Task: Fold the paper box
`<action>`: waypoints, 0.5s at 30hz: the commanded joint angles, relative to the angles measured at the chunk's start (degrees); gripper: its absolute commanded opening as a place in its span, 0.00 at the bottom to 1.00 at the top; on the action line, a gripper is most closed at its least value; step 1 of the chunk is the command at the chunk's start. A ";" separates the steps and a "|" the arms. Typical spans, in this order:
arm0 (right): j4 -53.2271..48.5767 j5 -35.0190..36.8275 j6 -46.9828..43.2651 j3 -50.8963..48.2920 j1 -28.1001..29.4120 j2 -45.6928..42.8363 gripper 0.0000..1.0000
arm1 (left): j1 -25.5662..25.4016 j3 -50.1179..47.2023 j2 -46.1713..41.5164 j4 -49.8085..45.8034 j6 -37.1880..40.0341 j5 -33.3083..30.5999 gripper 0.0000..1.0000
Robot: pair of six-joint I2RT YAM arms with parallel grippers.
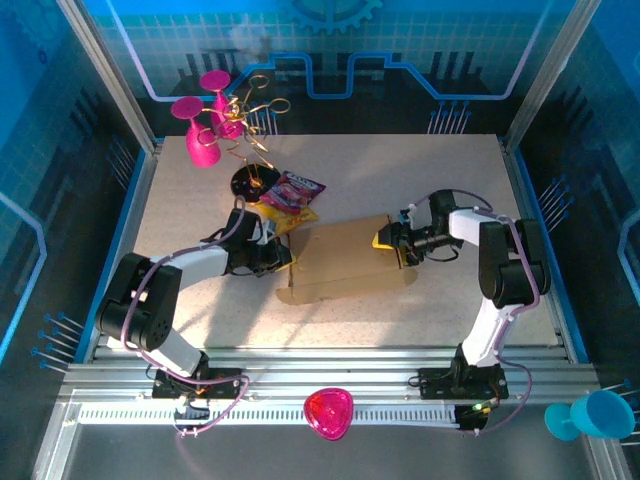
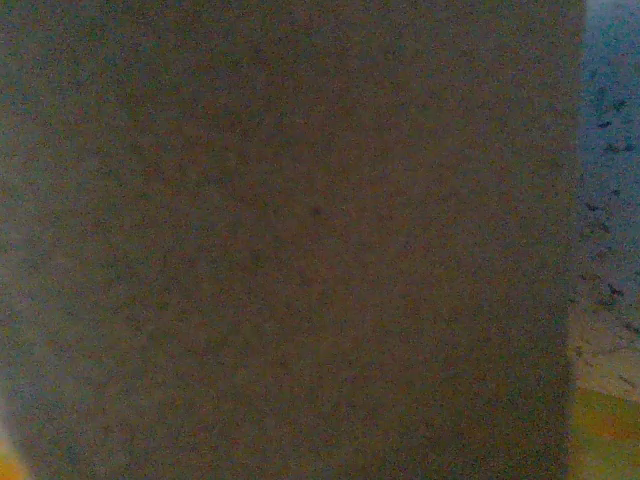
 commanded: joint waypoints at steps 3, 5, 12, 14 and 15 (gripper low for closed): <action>8.17 -5.86 10.65 -1.71 1.10 -3.47 0.71 | 0.94 -2.74 2.19 -4.55 -1.97 -5.25 0.04; 10.09 -6.45 14.53 -2.16 1.10 -3.44 0.65 | 1.05 -1.87 0.05 -4.35 -3.38 -4.70 0.19; 11.21 -7.27 22.61 -0.76 1.08 -2.26 0.58 | 3.28 0.54 -7.70 -2.72 -11.12 -2.22 0.55; 11.61 -7.57 24.89 -0.45 1.07 -1.89 0.56 | 4.48 0.65 -10.42 -1.94 -14.00 -1.96 0.61; 11.62 -7.78 25.93 -0.23 0.97 -1.65 0.55 | 5.03 0.67 -11.60 -1.85 -15.11 -2.00 0.63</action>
